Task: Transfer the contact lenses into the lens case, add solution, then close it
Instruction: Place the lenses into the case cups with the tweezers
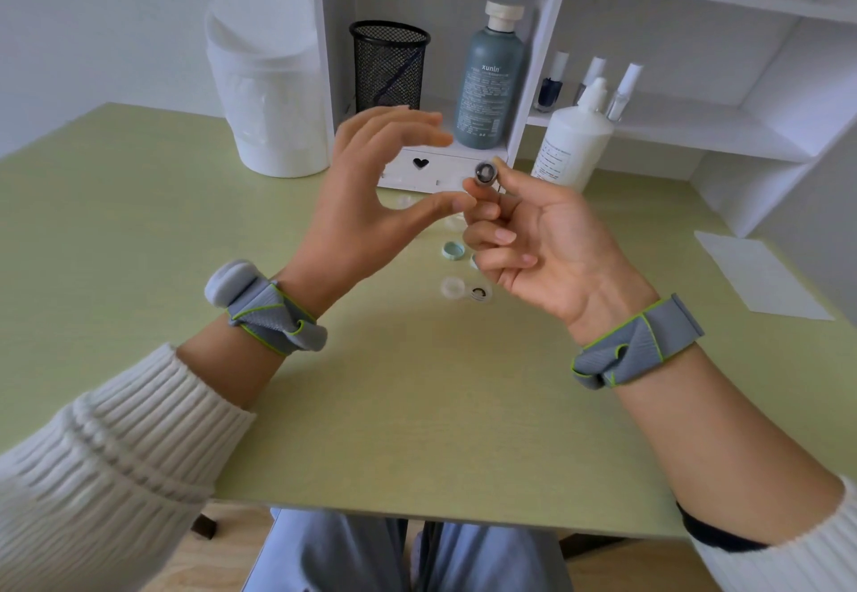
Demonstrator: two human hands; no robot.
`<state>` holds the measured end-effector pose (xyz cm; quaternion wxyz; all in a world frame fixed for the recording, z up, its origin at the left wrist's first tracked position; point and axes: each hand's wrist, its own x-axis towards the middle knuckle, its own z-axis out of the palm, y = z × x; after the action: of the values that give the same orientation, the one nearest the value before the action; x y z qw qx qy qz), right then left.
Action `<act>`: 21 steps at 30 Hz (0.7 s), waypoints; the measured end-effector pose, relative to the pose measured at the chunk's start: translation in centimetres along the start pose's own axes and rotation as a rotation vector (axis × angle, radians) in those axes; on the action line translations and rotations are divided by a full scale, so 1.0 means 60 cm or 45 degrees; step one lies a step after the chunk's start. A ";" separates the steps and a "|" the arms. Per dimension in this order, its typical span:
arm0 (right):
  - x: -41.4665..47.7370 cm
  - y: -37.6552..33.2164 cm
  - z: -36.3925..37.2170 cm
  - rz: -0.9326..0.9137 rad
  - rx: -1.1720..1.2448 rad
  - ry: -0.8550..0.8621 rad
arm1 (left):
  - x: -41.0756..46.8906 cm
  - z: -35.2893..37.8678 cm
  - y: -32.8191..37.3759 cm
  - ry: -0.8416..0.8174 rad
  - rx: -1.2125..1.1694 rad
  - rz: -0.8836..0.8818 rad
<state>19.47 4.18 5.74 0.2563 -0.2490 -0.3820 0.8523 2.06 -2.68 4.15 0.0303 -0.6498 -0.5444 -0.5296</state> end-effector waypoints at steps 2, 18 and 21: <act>-0.001 0.002 0.003 0.018 -0.012 -0.017 | -0.001 0.004 -0.001 -0.030 -0.029 0.033; -0.004 0.011 0.013 0.045 -0.107 -0.044 | -0.008 0.013 -0.001 -0.025 -0.184 -0.018; -0.004 0.011 0.013 0.045 -0.109 -0.034 | -0.010 0.017 0.000 -0.027 -0.195 -0.033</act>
<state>19.01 3.22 5.74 0.2254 -0.2551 -0.4170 0.8427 2.83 -2.46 3.25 -0.0323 -0.6488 -0.5108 -0.5631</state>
